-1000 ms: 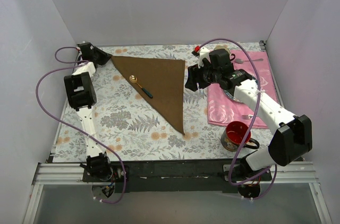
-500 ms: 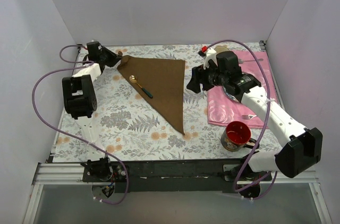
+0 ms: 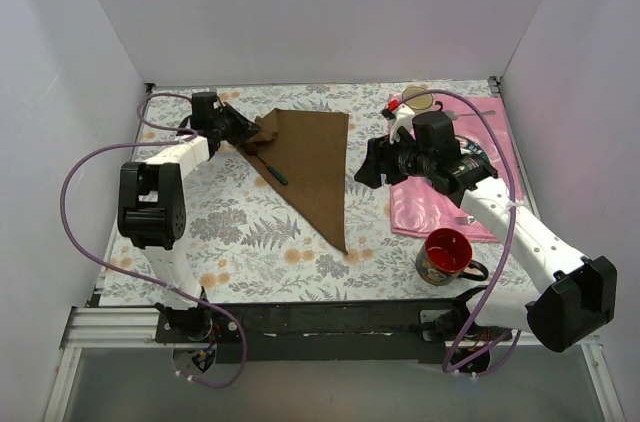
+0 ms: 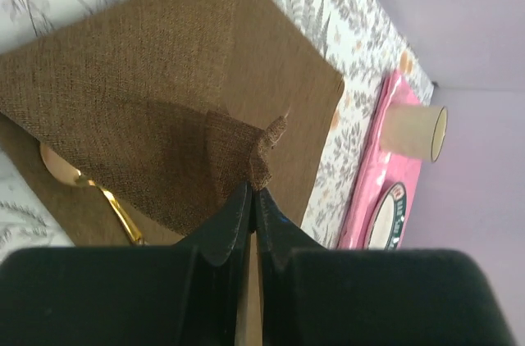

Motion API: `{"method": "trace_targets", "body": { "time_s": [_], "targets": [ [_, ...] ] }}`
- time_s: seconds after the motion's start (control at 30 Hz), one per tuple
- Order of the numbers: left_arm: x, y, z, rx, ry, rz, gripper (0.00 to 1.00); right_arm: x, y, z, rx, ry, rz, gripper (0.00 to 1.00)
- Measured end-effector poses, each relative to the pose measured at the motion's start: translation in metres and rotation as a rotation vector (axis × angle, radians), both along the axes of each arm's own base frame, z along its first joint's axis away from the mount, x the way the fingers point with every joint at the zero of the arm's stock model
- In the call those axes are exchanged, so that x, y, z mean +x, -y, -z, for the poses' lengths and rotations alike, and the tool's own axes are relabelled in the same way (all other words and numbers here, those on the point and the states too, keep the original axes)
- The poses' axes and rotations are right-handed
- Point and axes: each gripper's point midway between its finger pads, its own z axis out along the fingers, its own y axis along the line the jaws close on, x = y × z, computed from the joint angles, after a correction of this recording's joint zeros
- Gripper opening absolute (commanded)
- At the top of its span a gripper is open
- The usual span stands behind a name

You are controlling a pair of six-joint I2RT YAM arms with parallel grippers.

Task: Fold the napkin, place the utensils inside, and roll it up
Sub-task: Fold the napkin

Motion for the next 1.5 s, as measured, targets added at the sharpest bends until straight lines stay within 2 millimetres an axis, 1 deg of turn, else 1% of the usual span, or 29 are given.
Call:
{"method": "trace_targets", "body": {
  "time_s": [0.07,0.23,0.63,0.73,0.87,1.07,1.1,1.13,1.2,1.23,1.3,1.33,1.37,1.47,1.5],
  "targets": [
    [-0.013,0.010,0.003,0.001,-0.021,0.023,0.00,-0.003,0.000,0.005,0.001,-0.018,0.000,0.73],
    [-0.038,0.024,0.009,0.010,-0.050,0.058,0.00,-0.011,0.002,0.014,0.008,-0.048,0.000,0.73],
    [-0.067,0.055,0.028,0.015,-0.105,0.133,0.00,-0.015,0.002,0.018,0.019,-0.060,0.002,0.73],
    [-0.078,0.059,0.036,0.015,-0.122,0.144,0.00,-0.015,0.001,0.016,0.030,-0.059,0.001,0.73],
    [-0.094,0.061,0.044,0.013,-0.147,0.153,0.02,-0.018,0.000,0.014,0.048,-0.054,-0.005,0.73],
    [-0.100,0.059,0.044,0.013,-0.144,0.153,0.09,-0.018,-0.001,0.012,0.056,-0.048,-0.010,0.73],
    [-0.101,0.059,0.044,0.013,-0.144,0.152,0.11,-0.018,-0.002,0.012,0.057,-0.048,-0.011,0.73],
    [-0.101,0.059,0.044,0.013,-0.146,0.153,0.21,-0.018,-0.002,0.012,0.059,-0.047,-0.013,0.73],
    [-0.102,0.059,0.045,0.015,-0.147,0.155,0.29,-0.018,-0.003,0.013,0.062,-0.047,-0.016,0.73],
    [-0.103,0.059,0.046,0.016,-0.150,0.156,0.35,-0.018,-0.003,0.015,0.061,-0.049,-0.017,0.73],
    [-0.106,0.058,0.049,0.016,-0.159,0.156,0.43,-0.018,-0.003,0.020,0.060,-0.056,-0.018,0.73],
    [-0.108,0.058,0.051,0.018,-0.163,0.159,0.47,-0.018,-0.003,0.023,0.058,-0.063,-0.017,0.73],
    [-0.110,0.058,0.053,0.018,-0.168,0.160,0.55,-0.018,-0.004,0.026,0.054,-0.071,-0.017,0.73],
    [-0.120,0.057,0.055,0.017,-0.177,0.169,0.73,-0.012,-0.008,0.040,0.042,-0.103,-0.017,0.71],
    [-0.123,0.057,0.052,0.013,-0.174,0.173,0.74,-0.011,-0.009,0.046,0.034,-0.122,-0.018,0.71]
  ]
}}
